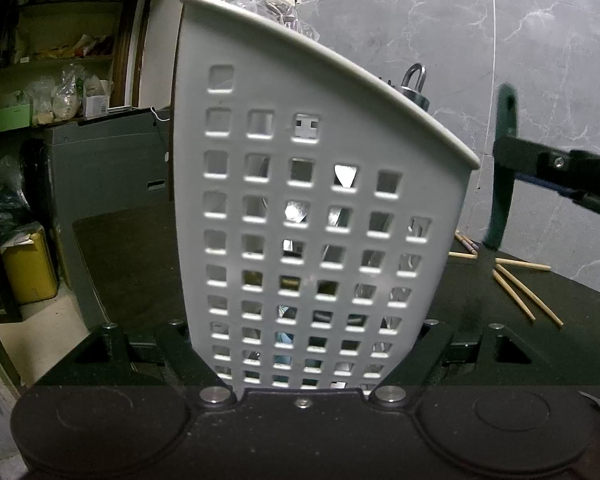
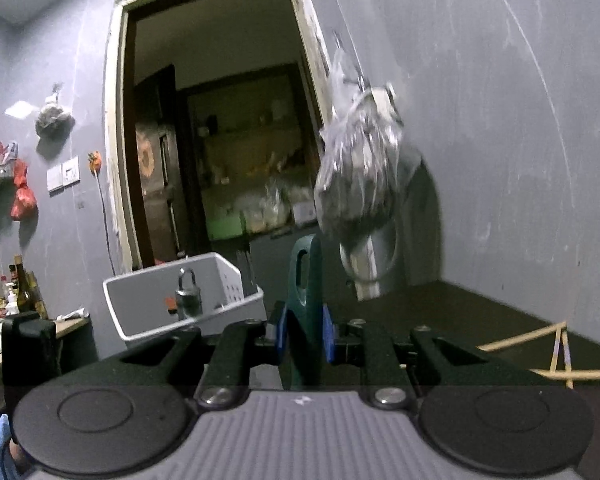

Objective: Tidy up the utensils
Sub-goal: 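Lift the green-handled knife with the right gripper over the basket, then lower the knife into the white basket and open the right gripper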

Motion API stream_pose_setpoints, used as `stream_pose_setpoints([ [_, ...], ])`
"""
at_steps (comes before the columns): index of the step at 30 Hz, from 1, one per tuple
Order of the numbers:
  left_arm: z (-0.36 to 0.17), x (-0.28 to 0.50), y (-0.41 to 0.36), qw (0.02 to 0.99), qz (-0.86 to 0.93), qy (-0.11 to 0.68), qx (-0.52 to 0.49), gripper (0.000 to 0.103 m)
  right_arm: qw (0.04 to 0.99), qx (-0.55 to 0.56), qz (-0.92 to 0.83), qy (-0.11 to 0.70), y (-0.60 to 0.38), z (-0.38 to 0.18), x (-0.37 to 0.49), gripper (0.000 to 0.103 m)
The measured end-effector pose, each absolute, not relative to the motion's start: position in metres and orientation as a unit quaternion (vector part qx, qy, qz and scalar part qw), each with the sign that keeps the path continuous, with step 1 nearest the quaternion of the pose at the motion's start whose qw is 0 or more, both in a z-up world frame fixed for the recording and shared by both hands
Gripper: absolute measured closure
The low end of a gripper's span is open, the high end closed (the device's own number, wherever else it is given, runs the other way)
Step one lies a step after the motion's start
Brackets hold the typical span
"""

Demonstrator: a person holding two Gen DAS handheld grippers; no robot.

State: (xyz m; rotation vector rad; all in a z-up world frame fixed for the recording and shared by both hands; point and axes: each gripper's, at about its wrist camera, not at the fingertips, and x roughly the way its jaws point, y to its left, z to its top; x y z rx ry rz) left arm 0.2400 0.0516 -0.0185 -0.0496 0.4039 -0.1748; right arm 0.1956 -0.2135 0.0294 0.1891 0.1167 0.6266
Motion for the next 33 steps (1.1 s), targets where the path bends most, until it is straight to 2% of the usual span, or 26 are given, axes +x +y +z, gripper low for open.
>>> stream_pose_setpoints([
  [7,-0.018,0.240,0.051,0.976,-0.086,0.201,-0.024,0.022,0.950,0.055,0.305,0.027,-0.207,0.031,0.176,0.089],
  [27,-0.018,0.237,0.053,0.976,-0.085,0.201,-0.026,0.022,0.945,0.040,0.322,0.041,-0.206,0.033,0.159,0.090],
  [33,-0.018,0.237,0.053,0.976,-0.085,0.200,-0.026,0.022,0.951,0.040,0.305,0.001,-0.203,0.054,0.157,0.090],
])
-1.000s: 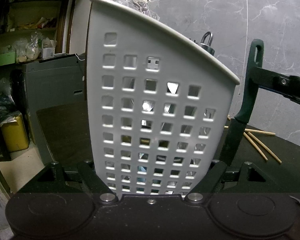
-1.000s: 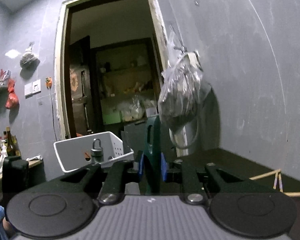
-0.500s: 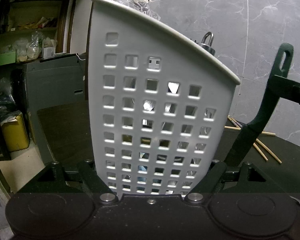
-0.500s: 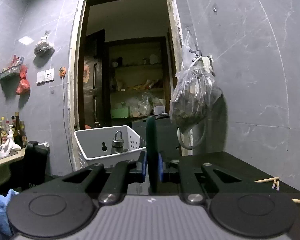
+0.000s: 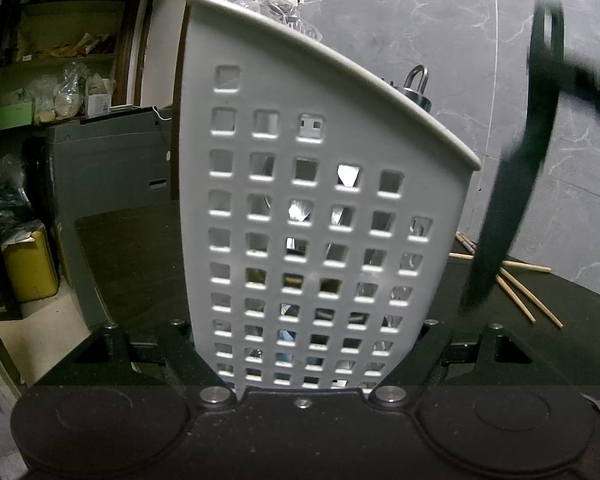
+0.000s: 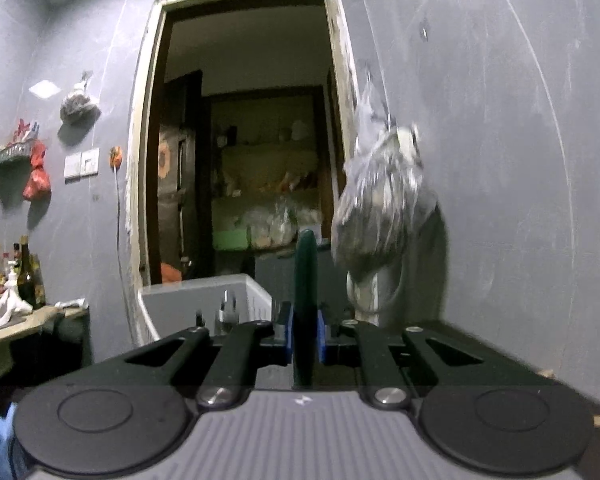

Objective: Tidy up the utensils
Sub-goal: 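Lower the knife into the white basket and open the right gripper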

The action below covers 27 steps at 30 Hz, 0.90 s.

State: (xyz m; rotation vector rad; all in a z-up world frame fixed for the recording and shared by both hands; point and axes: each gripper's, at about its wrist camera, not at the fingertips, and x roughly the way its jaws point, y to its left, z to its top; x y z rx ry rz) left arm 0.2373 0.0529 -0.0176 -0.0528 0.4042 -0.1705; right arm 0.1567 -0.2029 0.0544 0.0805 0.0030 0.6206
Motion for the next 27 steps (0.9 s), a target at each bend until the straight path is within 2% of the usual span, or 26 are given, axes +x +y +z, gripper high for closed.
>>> stream_pose_setpoints([
  [9,-0.018,0.238,0.053,0.976,-0.083,0.201,-0.025,0.022,0.940,0.025,0.283,-0.189,-0.189,0.116,0.130,0.090],
  [12,-0.018,0.237,0.053,0.976,-0.083,0.201,-0.026,0.023,0.925,0.042,0.308,-0.218,-0.180,0.128,0.128,0.090],
  [17,-0.017,0.237,0.052,0.976,-0.082,0.202,-0.026,0.023,0.908,0.053,0.355,-0.216,-0.159,0.129,0.135,0.090],
  [27,-0.017,0.237,0.052,0.976,-0.082,0.202,-0.026,0.023,0.913,0.065,0.378,-0.143,-0.131,0.108,0.169,0.090],
])
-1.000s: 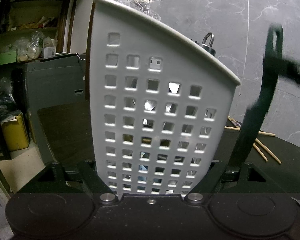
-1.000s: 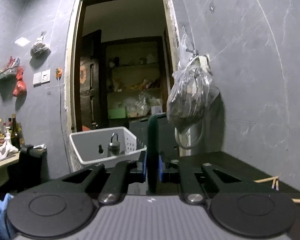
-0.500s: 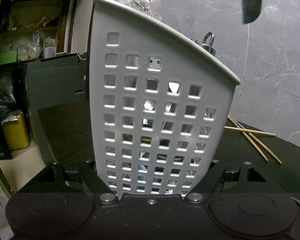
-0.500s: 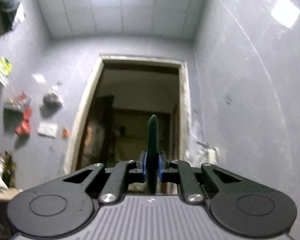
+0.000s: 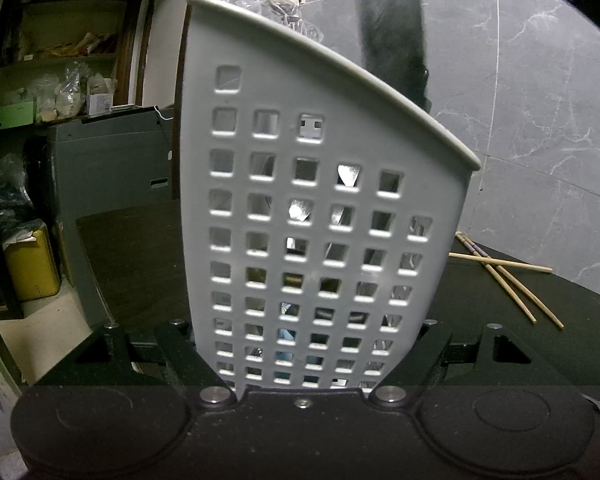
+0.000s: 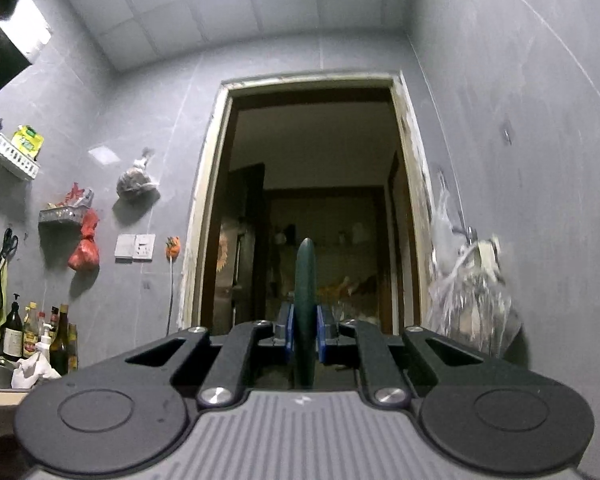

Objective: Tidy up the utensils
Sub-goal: 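Lower the knife into the white basket and open the right gripper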

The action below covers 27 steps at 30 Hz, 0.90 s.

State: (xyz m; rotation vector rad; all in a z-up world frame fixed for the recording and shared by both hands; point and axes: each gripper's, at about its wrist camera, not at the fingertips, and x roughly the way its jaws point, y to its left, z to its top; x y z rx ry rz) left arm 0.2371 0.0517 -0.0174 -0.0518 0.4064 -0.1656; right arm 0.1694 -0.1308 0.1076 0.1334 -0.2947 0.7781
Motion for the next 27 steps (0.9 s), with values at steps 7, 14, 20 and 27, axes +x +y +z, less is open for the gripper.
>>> stream_pose_setpoints([
  [7,-0.017,0.237,0.051,0.976,-0.082,0.202,-0.025,0.023,0.914,0.076,0.387,-0.096,-0.129,0.092,0.184,0.090],
  [14,-0.017,0.237,0.052,0.976,-0.082,0.202,-0.026,0.023,0.917,0.062,0.392,-0.050,-0.128,0.078,0.188,0.090],
  [20,-0.017,0.237,0.051,0.976,-0.082,0.202,-0.026,0.023,0.919,0.048,0.390,-0.021,-0.128,0.069,0.188,0.089],
  [27,-0.015,0.237,0.050,0.975,-0.082,0.203,-0.025,0.023,0.920,0.040,0.390,-0.022,-0.132,0.069,0.183,0.062],
])
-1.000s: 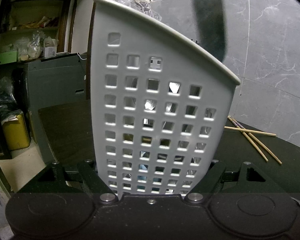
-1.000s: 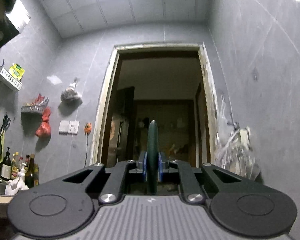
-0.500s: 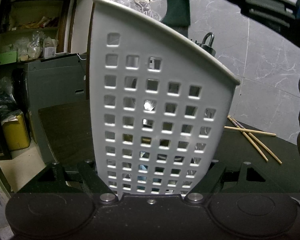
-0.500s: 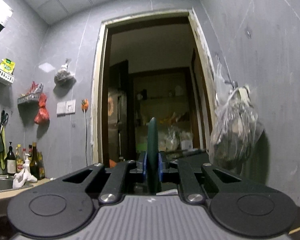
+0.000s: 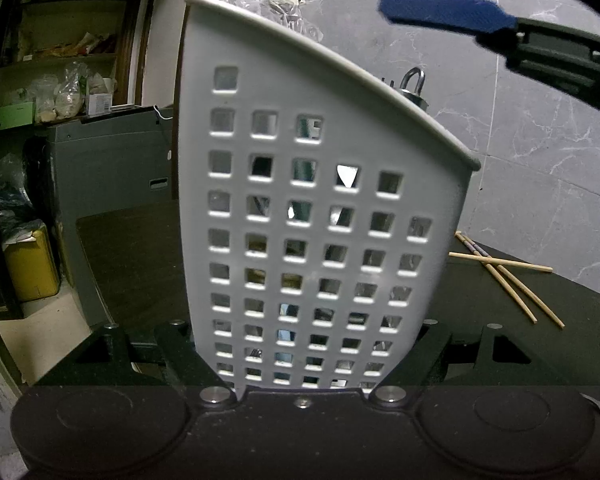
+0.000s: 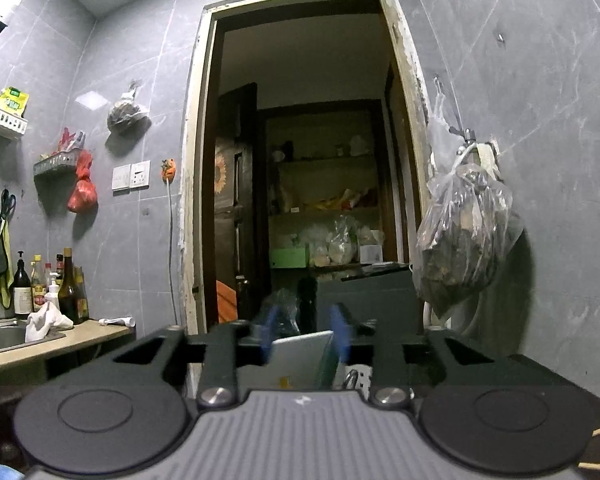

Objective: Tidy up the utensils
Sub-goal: 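Lower the knife into the white basket and open the right gripper, then move the right gripper down over the silver spoon on the table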

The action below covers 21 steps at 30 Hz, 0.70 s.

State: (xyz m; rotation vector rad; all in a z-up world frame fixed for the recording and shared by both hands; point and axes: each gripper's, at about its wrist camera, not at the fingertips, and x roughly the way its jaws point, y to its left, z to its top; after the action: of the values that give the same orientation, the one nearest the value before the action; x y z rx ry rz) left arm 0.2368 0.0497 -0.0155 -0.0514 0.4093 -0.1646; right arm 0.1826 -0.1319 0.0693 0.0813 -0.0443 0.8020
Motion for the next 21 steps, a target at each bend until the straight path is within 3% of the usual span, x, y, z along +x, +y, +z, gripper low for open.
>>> stream_pose_setpoints([
  [3,-0.015,0.237,0.050,0.975,-0.082,0.203,-0.026,0.023,0.920,0.043,0.387,-0.031,-0.137,0.073,0.179,0.051],
  [8,-0.015,0.237,0.050,0.975,-0.082,0.203,-0.026,0.023,0.931,0.042,0.361,-0.041,-0.158,0.079,0.168,0.017],
  [11,-0.015,0.238,0.050,0.975,-0.082,0.203,-0.028,0.023,0.943,0.035,0.329,-0.037,-0.176,0.078,0.159,0.003],
  [21,-0.013,0.236,0.051,0.976,-0.081,0.199,-0.025,0.023,0.975,0.060,0.193,0.095,-0.256,0.050,0.139,0.000],
])
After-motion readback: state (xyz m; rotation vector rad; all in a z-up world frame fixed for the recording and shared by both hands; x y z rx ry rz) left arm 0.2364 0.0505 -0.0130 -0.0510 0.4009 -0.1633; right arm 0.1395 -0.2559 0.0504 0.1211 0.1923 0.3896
